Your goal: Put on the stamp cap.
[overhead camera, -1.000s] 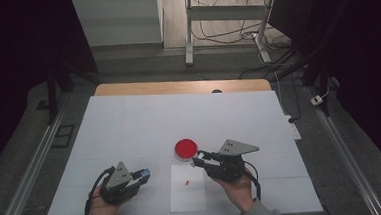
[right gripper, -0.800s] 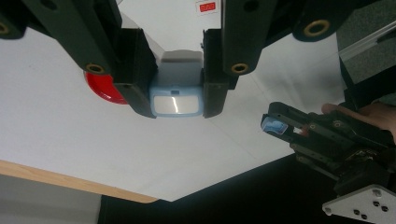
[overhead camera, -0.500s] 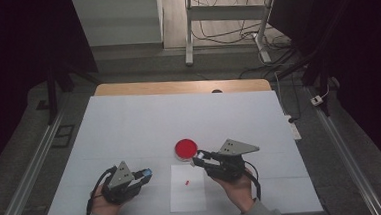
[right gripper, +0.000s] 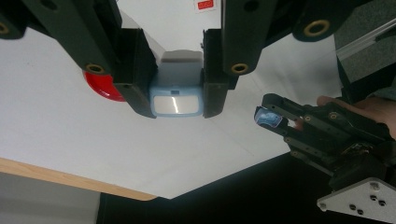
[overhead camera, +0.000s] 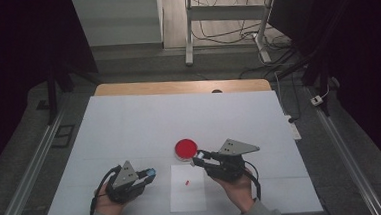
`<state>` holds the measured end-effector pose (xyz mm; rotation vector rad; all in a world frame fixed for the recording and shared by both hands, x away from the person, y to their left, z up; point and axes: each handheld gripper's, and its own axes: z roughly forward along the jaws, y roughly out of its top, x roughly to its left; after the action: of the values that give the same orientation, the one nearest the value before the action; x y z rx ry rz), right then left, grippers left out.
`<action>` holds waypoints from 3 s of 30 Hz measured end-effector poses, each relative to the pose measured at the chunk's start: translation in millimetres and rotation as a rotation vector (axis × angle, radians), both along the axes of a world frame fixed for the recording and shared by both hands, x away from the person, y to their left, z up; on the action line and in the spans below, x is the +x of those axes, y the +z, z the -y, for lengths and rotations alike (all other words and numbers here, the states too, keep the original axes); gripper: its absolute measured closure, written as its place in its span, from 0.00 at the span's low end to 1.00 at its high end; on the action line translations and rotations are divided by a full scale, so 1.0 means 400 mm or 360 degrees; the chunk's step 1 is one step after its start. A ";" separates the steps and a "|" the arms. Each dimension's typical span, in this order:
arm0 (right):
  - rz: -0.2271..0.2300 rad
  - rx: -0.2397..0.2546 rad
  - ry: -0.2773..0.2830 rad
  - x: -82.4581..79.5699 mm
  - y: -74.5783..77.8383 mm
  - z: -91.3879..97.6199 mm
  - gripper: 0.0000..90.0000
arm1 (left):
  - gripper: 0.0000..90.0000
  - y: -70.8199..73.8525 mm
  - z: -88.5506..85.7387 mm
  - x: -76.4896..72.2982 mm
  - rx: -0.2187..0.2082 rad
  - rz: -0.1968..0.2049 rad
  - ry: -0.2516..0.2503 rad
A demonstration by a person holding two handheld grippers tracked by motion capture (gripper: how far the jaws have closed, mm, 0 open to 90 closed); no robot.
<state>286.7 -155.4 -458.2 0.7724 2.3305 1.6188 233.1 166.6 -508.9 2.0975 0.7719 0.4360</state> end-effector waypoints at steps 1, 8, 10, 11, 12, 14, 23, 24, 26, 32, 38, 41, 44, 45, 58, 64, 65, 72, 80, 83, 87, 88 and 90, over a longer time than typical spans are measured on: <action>0.0001 0.0006 -0.0002 0.000 -0.001 -0.001 0.74 | 0.83 0.000 0.002 0.000 -0.0005 0.0000 -0.0001; -0.0001 -0.0002 0.0005 -0.001 -0.002 -0.004 0.74 | 0.83 0.004 0.019 0.003 0.0001 0.0012 -0.0018; -0.0002 0.0000 0.0006 -0.002 -0.002 -0.004 0.74 | 0.83 0.005 0.024 0.004 0.0002 0.0019 -0.0021; -0.0002 0.0000 0.0007 -0.002 -0.001 -0.004 0.74 | 0.83 0.006 0.028 0.005 0.0000 0.0020 -0.0026; -0.0002 0.0000 0.0010 -0.002 -0.001 -0.004 0.74 | 0.83 0.006 0.030 0.005 0.0001 0.0021 -0.0027; 0.0000 0.0002 0.0012 -0.003 -0.001 -0.005 0.74 | 0.83 0.007 0.038 0.007 0.0003 0.0022 -0.0035; 0.0003 0.0020 0.0000 -0.005 0.006 -0.001 0.74 | 0.83 0.013 0.060 0.026 0.0000 0.0031 -0.0046; 0.0006 0.0024 -0.0001 -0.005 0.007 0.000 0.74 | 0.83 0.015 0.062 0.029 -0.0008 0.0026 -0.0047; 0.0008 0.0027 -0.0003 -0.005 0.009 0.001 0.74 | 0.83 0.017 0.065 0.036 -0.0015 0.0025 -0.0050; 0.0013 0.0035 -0.0010 -0.004 0.012 0.004 0.74 | 0.83 0.029 0.085 0.058 -0.0015 0.0035 -0.0066; 0.0012 0.0037 -0.0015 -0.004 0.011 0.004 0.74 | 0.83 0.032 0.110 0.068 -0.0034 0.0044 -0.0085; 0.0009 0.0035 -0.0008 -0.005 0.010 0.002 0.74 | 0.83 0.027 0.120 0.072 -0.0039 0.0038 -0.0090; 0.0009 0.0033 -0.0010 -0.005 0.009 0.000 0.74 | 0.83 0.023 0.127 0.074 -0.0031 0.0042 -0.0091; 0.0007 0.0033 -0.0008 -0.005 0.008 0.000 0.74 | 0.83 0.023 0.127 0.075 -0.0033 0.0041 -0.0091; -0.0003 0.0033 0.0001 -0.009 0.004 -0.014 0.74 | 0.83 0.002 0.174 0.069 0.0029 0.0055 -0.0117; -0.0029 0.0038 -0.0005 -0.011 0.001 -0.030 0.74 | 0.83 -0.001 0.189 0.068 0.0034 0.0060 -0.0130; -0.0034 0.0037 -0.0007 -0.011 0.001 -0.033 0.74 | 0.83 -0.002 0.191 0.067 0.0034 0.0058 -0.0127; -0.0052 0.0020 -0.0013 -0.015 -0.004 -0.047 0.74 | 0.83 -0.008 0.204 0.066 0.0048 0.0069 -0.0119; -0.0075 -0.0019 -0.0019 -0.015 -0.019 -0.060 0.74 | 0.83 -0.017 0.219 0.065 0.0074 0.0072 -0.0116; -0.0085 -0.0028 -0.0027 -0.015 -0.025 -0.064 0.74 | 0.83 -0.020 0.223 0.064 0.0080 0.0070 -0.0117; -0.0096 -0.0036 -0.0035 -0.015 -0.030 -0.068 0.74 | 0.83 -0.023 0.230 0.063 0.0090 0.0070 -0.0118; -0.0099 -0.0037 -0.0037 -0.015 -0.030 -0.069 0.74 | 0.83 -0.024 0.231 0.063 0.0089 0.0072 -0.0115; -0.0101 -0.0043 -0.0037 -0.015 -0.032 -0.069 0.74 | 0.83 -0.024 0.231 0.063 0.0089 0.0073 -0.0113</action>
<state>280.6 -127.9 -470.8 0.8535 2.3723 1.5724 258.2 74.1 -518.4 2.1520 0.6635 0.4699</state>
